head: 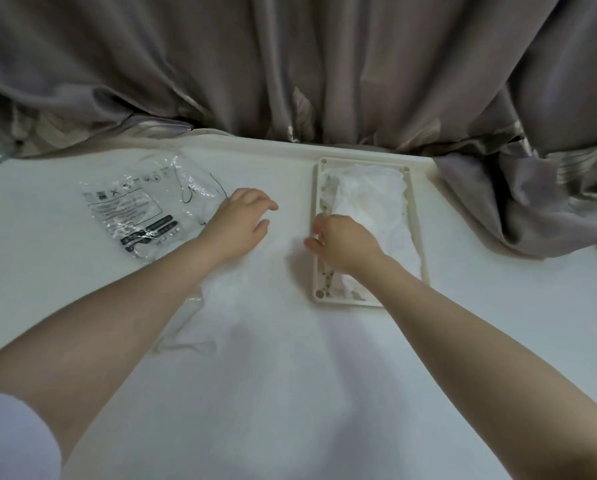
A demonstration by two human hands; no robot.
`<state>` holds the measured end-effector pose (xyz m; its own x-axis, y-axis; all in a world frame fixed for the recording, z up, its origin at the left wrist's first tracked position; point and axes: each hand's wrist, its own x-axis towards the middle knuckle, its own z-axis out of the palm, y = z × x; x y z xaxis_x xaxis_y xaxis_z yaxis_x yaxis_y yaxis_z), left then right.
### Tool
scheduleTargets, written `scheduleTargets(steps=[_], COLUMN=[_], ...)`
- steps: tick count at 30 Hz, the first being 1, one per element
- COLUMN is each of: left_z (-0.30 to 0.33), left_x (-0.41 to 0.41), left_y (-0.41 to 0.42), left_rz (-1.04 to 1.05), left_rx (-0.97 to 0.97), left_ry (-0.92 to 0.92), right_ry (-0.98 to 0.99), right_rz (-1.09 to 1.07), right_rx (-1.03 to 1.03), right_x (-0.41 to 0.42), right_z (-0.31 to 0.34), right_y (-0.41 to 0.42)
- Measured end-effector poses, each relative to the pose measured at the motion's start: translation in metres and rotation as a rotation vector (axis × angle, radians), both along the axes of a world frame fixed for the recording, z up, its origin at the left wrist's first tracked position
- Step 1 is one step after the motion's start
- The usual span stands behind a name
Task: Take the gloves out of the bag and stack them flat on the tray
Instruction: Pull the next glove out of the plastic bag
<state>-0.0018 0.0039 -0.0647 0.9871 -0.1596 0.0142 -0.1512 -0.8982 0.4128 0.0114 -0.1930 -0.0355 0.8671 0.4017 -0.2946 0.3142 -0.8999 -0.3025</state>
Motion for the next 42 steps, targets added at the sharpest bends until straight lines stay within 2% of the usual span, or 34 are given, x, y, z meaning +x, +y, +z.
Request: scheduleTargets(steps=[4, 7, 11, 15, 20, 24, 26, 28, 29, 31, 33, 37, 38, 40, 41, 42], left_z=[0.005, 0.002, -0.006, -0.015, -0.023, -0.025, -0.023, -0.016, -0.009, 0.009, 0.02, 0.033, 0.033, 0.041, 0.045, 0.048], left_x=[-0.027, -0.045, -0.056, -0.058, -0.052, -0.048, -0.048, -0.05, -0.054, -0.063, -0.07, -0.077, -0.075, -0.073, -0.072, -0.071], left_y=[0.05, 0.082, 0.104, 0.113, 0.116, 0.111, 0.105, 0.094, 0.084, 0.063, 0.047, 0.026, 0.022, 0.011, 0.008, 0.003], left_rz=[0.071, 0.119, 0.062, -0.038, -0.098, -0.112, -0.126, -0.135, -0.092, 0.047, 0.074, -0.013, 0.009, 0.047, 0.07, 0.087], left_rx=[-0.012, -0.049, -0.055, -0.019, 0.136, 0.245, 0.235, 0.039, -0.166, -0.667, -0.967, -1.005, -1.034, -1.134, -1.201, -1.262], left_ry=[0.005, 0.089, 0.214, 0.318, 0.378, 0.421, 0.384, 0.309, 0.319, 0.493, 0.643, 0.615, 0.584, 0.543, 0.547, 0.558], right_ry=[0.058, 0.171, 0.29, 0.297, 0.269, 0.436, 0.547, 0.662, 0.701, 0.741, 0.718, 0.594, 0.542, 0.332, 0.162, -0.015], right_rz=[0.092, 0.115, -0.036, -0.152, -0.223, -0.461, -0.586, -0.669, -0.71, -0.795, -0.872, -1.025, -1.07, -1.046, -0.961, -0.83], right_rx=[0.131, 0.11, 0.022, 0.031, 0.271, 0.792, 1.034, 1.225, 1.309, 1.42, 1.438, 1.445, 1.364, 0.993, 0.798, 0.694], right_x=[-0.017, -0.029, -0.044, -0.052, -0.044, -0.044, -0.044, -0.046, -0.047, -0.048, -0.05, -0.046, -0.046, -0.049, -0.05, -0.054], right_z=[-0.018, -0.037, -0.061, -0.075, -0.059, -0.034, -0.021, -0.011, -0.006, 0.002, 0.01, 0.016, 0.015, 0.008, 0.004, 0.003], right_y=[0.058, 0.097, 0.127, 0.14, 0.131, 0.109, 0.1, 0.092, 0.089, 0.082, 0.078, 0.057, 0.051, 0.032, 0.025, 0.018])
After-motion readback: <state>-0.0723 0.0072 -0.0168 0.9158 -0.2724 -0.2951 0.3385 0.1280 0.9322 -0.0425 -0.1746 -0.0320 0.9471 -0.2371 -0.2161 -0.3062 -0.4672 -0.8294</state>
